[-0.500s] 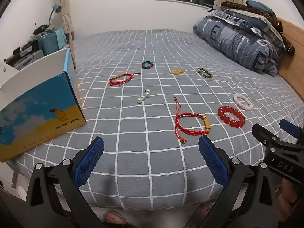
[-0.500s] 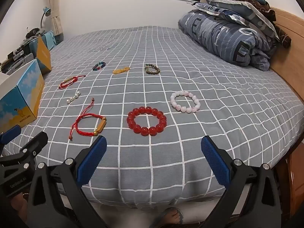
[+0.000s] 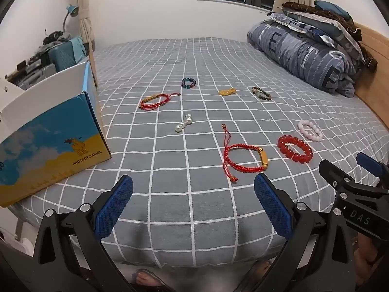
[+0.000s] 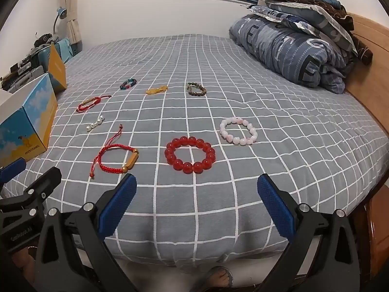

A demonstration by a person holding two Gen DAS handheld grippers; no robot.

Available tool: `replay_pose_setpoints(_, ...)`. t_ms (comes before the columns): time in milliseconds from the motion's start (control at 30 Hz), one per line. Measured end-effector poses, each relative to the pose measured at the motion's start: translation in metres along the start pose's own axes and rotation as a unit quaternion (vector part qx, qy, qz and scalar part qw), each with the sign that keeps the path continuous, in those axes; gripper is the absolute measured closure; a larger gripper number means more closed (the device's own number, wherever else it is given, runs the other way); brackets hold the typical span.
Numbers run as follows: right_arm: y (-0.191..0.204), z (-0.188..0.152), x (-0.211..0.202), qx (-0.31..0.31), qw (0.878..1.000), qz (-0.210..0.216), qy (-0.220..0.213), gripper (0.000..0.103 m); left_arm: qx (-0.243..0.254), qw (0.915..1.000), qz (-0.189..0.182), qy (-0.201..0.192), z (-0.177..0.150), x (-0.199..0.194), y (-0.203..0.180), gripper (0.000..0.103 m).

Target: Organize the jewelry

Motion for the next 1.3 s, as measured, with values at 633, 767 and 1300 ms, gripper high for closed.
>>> replay_pose_setpoints(633,0.0051,0.0035,-0.0054,0.001,1.0,-0.01,-0.008,0.007,-0.004,1.0,0.0,-0.003,-0.0021,-0.0006,-0.0023,0.006)
replay_pose_setpoints(767,0.0052,0.0024,-0.0032,0.004,1.0,-0.004,-0.005,0.007,-0.008,1.0,0.001,-0.001,-0.0021,0.0002,0.0,0.006)
replay_pose_setpoints(1300,0.0048,0.0029,-0.0052,0.006,1.0,-0.005,-0.009,0.007,-0.009,1.0,0.0,0.001,-0.0037,0.0016,0.0015,0.006)
Point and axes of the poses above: each gripper's, at about its wrist camera, not at the fingertips, and x roughly the way its jaws point, y to its left, z to its top, the point moved 7 cm from there along x, roughly the way its jaws point
